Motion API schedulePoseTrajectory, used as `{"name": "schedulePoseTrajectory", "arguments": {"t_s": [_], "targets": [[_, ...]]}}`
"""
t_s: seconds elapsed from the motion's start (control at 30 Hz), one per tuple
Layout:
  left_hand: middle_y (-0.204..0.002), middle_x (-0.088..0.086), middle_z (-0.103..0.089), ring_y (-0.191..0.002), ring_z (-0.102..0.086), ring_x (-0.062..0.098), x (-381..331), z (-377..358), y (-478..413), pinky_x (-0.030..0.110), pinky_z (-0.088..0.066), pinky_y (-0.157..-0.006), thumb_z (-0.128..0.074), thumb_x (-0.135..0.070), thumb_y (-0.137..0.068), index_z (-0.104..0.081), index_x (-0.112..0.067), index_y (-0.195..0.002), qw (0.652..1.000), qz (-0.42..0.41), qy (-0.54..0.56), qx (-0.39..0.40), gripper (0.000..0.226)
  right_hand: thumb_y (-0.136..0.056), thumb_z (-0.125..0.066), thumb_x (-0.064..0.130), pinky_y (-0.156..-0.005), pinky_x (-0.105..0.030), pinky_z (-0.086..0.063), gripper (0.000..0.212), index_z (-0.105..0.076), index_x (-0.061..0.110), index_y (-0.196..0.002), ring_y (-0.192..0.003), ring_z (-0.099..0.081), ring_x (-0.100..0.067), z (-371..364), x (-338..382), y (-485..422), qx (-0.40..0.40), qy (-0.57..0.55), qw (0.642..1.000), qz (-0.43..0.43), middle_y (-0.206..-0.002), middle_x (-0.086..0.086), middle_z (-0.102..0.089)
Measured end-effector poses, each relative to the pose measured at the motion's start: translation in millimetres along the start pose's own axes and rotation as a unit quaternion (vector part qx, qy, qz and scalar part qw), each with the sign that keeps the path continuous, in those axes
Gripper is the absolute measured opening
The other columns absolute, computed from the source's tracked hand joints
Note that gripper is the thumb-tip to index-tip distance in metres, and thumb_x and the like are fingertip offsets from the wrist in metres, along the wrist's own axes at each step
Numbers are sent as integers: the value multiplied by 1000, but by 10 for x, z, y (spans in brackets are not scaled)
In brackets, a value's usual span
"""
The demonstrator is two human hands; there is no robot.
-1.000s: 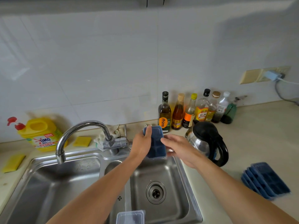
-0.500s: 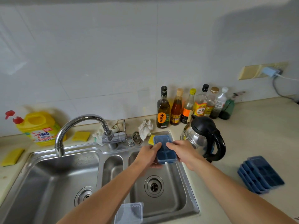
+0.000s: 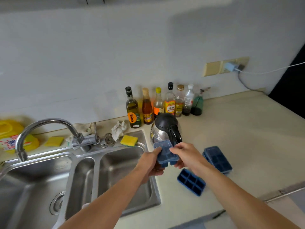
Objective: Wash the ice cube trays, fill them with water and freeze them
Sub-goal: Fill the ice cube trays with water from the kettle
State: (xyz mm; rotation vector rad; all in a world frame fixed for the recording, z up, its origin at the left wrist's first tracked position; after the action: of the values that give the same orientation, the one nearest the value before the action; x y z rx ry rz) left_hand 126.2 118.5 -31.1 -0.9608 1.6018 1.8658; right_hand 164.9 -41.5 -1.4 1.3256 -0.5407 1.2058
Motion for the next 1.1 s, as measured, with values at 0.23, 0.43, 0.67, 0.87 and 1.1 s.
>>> {"name": "schedulePoseTrajectory", "arguments": {"t_s": [0.23,0.43,0.67,0.87,1.1], "targets": [[-90,10,-74,-69,-75,20,-88,-1224,185,32,-61,-62,-57,-44,-100,-66,-9,-112,993,-69,-28,92,38,-99,-64,20,-47,-28,-50,14,-66,7,-104,-54,-70,-20,1252,-508,202,-92,8,996,-3,-84,-12,-73],[-100,9,-75,-82,-76,21,-77,-1881,288,33,-63,-71,-56,-21,-103,-64,-13,-118,986,-124,-80,79,20,-98,-62,16,-57,-30,-59,7,-65,10,-101,-76,-71,-25,1805,-775,203,-128,55,990,15,-97,-14,-71],[-81,5,-72,-63,-68,9,-30,-2083,205,21,-54,-54,-53,-9,-100,-63,-15,-111,987,-98,-115,47,15,-91,-61,10,-74,-30,-49,17,-70,11,-105,-90,-68,-24,1938,-885,60,-93,196,975,40,-96,-4,-72],[-80,9,-72,-59,-68,11,32,-2099,135,21,-54,-52,-53,-2,-100,-61,-7,-121,990,-87,-106,32,23,-89,-58,2,-65,-27,-42,16,-69,8,-98,-84,-63,-23,1873,-956,-38,-77,234,967,61,-92,-5,-70],[-80,6,-72,-58,-69,7,80,-2077,84,22,-55,-54,-52,-3,-100,-59,-8,-129,989,-104,-101,24,30,-92,-59,6,-54,-13,-34,8,-62,13,-92,-78,-59,-18,1863,-985,-70,-76,248,962,81,-87,1,-65]]}}
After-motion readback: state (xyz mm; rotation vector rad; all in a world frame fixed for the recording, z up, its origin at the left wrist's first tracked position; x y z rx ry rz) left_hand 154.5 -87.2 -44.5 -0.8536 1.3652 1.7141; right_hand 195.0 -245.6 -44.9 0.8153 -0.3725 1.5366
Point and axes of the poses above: each hand's wrist, its own y-axis away from the middle knuckle, its own z-axis out of the back of the hand, x = y × z, the point moved 5 cm from there along -y, towards the middle knuckle
